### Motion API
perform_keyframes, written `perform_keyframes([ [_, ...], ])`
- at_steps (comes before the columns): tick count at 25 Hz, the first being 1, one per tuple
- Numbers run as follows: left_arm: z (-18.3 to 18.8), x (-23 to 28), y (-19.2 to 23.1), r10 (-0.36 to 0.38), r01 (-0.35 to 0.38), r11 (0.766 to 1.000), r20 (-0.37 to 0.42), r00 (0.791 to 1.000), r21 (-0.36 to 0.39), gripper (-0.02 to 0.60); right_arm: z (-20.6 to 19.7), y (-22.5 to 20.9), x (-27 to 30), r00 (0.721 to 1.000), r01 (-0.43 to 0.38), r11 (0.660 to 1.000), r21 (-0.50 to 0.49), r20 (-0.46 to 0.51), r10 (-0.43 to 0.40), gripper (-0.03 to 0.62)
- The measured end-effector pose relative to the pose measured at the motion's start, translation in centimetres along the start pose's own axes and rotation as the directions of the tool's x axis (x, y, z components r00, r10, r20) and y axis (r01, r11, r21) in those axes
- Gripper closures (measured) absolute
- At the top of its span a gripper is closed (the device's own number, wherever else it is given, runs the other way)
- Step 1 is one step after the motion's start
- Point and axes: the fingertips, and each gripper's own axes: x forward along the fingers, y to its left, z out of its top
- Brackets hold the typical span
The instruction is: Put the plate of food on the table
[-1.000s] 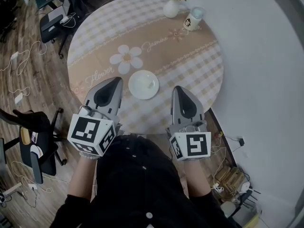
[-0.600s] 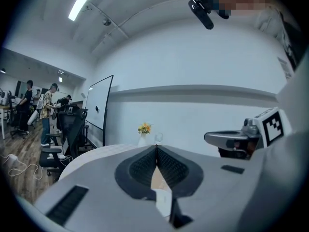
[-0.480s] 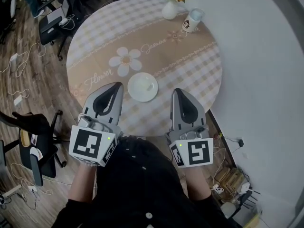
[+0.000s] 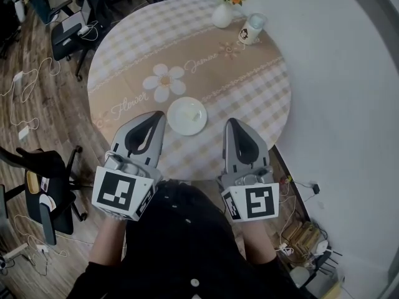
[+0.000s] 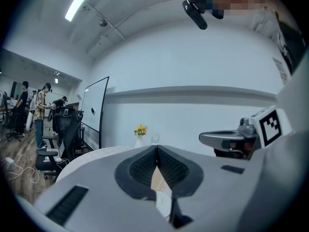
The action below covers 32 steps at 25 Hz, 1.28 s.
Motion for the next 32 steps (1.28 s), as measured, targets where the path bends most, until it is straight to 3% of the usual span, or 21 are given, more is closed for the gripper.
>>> perform_keyframes([
  [8,0.54,-0.11,0.44,0.026,-0.026,1.0,0.027,0.999,0.006,0.578,-0.15,0.18,0.06,1.0,-0.008,1.0,-0.005,-0.006,0.008,0.594],
  [32,0.7,-0.57,0.44,0.016,-0.015,0.999,0.034,0.999,-0.029,0.578,-0.65,0.74,-0.14,0.999,-0.021,1.0,-0.015,-0.036,0.02,0.594],
])
